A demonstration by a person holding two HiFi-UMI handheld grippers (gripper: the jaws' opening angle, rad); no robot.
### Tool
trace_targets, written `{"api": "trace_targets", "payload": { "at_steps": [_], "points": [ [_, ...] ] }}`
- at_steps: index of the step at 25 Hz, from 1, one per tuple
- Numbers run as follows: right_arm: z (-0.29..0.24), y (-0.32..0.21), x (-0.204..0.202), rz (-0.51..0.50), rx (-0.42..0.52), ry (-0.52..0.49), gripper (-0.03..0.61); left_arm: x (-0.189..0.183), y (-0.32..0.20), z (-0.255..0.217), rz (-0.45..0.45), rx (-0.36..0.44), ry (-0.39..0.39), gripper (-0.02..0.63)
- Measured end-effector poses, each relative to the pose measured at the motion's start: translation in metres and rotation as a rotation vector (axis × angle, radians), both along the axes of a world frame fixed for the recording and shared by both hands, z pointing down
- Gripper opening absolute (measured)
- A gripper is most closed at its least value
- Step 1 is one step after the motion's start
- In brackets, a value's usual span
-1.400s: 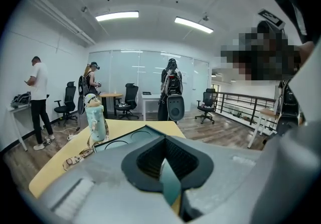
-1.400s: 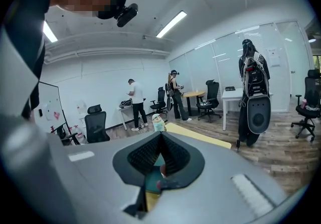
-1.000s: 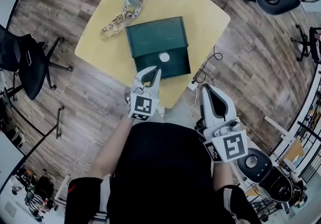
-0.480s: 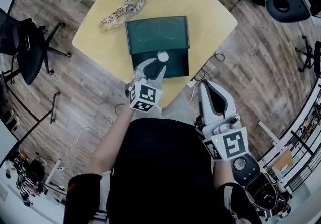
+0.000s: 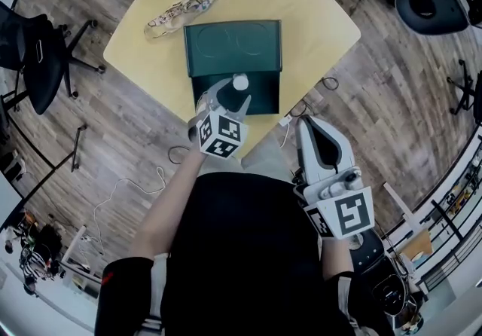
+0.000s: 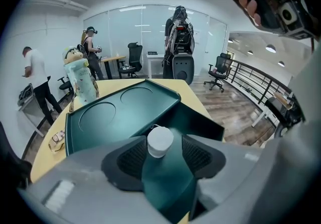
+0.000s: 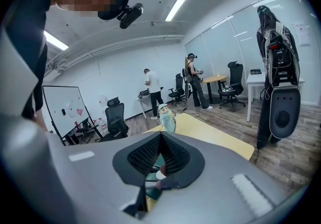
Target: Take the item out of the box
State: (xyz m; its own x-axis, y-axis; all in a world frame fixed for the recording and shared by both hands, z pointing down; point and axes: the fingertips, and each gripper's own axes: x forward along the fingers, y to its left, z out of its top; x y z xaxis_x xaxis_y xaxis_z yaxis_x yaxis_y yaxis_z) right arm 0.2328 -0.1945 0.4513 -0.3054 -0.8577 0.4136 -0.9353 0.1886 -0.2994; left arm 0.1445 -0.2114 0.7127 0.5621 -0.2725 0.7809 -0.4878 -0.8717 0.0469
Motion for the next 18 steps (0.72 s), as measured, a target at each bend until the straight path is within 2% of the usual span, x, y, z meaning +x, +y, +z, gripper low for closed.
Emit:
{"api": "trace_targets", "payload": {
  "at_steps": [9,18],
  "points": [
    [0.006,-0.01,0.009,-0.014,-0.008,-0.009,0.003,0.004,-0.007,0.018,-0.027,-0.029,-0.059,0.233],
    [0.012,-0.01,0.012,-0.007,-0.02,-0.019,0.003,0.006,-0.011,0.022,-0.045,-0.008,-0.078,0.233]
  ]
}}
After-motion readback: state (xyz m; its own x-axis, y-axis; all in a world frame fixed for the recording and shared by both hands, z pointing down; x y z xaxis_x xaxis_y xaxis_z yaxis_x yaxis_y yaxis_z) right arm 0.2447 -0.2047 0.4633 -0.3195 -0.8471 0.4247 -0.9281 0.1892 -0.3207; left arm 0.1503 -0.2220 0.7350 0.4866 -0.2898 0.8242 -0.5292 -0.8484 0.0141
